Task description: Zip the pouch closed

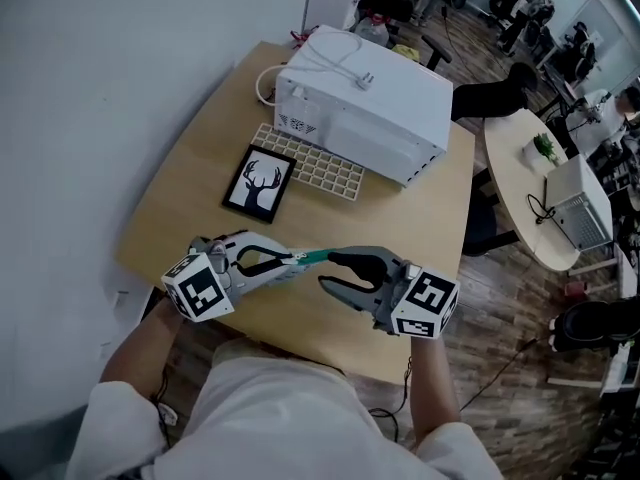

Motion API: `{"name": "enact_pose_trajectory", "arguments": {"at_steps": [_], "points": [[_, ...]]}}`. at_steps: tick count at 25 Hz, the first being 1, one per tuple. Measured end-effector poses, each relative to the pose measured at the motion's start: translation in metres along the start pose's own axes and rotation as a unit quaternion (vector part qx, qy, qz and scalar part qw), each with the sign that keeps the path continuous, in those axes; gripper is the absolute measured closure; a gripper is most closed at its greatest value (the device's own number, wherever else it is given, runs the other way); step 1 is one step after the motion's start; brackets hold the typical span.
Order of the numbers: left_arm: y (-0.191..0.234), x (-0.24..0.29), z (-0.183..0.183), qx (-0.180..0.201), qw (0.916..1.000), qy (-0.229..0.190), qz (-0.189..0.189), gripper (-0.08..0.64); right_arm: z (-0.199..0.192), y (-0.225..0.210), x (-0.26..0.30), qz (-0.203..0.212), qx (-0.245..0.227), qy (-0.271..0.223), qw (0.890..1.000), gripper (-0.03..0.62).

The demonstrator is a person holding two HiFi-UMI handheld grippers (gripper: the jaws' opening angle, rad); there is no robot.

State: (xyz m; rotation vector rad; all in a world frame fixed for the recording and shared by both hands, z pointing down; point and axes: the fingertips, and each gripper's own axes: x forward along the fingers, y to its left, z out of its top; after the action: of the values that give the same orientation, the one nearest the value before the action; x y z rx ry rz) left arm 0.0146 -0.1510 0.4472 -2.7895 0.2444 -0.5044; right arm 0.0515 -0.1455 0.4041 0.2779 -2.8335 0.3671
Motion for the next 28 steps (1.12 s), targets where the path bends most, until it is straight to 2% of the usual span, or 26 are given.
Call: {"name": "enact_pose_trajectory", "arguments": {"at_steps": [3,5,9,15,18,24,28], "points": [[0.003,-0.01,0.031,-0.007,0.9988,-0.046,-0.017,0.534,0.01,0.003,0.007,0.027,-0.019,0.011,0.999,0.446],[0.006,-0.016,0.047,0.002,0.9978,-0.062,-0.024,0.534,0.017,0.005,0.011,0.041,-0.024,0.011,0.999,0.443],[0.0,-0.023,0.069,0.021,0.9956,-0.077,-0.05,0.534,0.03,0.011,0.016,0.08,-0.013,0.005,0.997,0.445],[-0.006,-0.026,0.08,0.039,0.9935,-0.081,-0.069,0.534,0.021,0.031,0.024,0.144,-0.021,0.048,0.988,0.443],[-0.01,-0.022,0.073,0.035,0.9938,-0.073,-0.076,0.534,0.017,0.03,0.026,0.148,-0.025,0.054,0.987,0.448],[-0.017,-0.019,0.065,0.051,0.9936,-0.051,-0.086,0.534,0.01,0.028,0.021,0.153,-0.006,0.054,0.987,0.511],[-0.018,-0.014,0.061,0.057,0.9933,-0.041,-0.092,0.532,0.003,0.024,0.02,0.136,-0.003,0.056,0.989,0.532]]}}
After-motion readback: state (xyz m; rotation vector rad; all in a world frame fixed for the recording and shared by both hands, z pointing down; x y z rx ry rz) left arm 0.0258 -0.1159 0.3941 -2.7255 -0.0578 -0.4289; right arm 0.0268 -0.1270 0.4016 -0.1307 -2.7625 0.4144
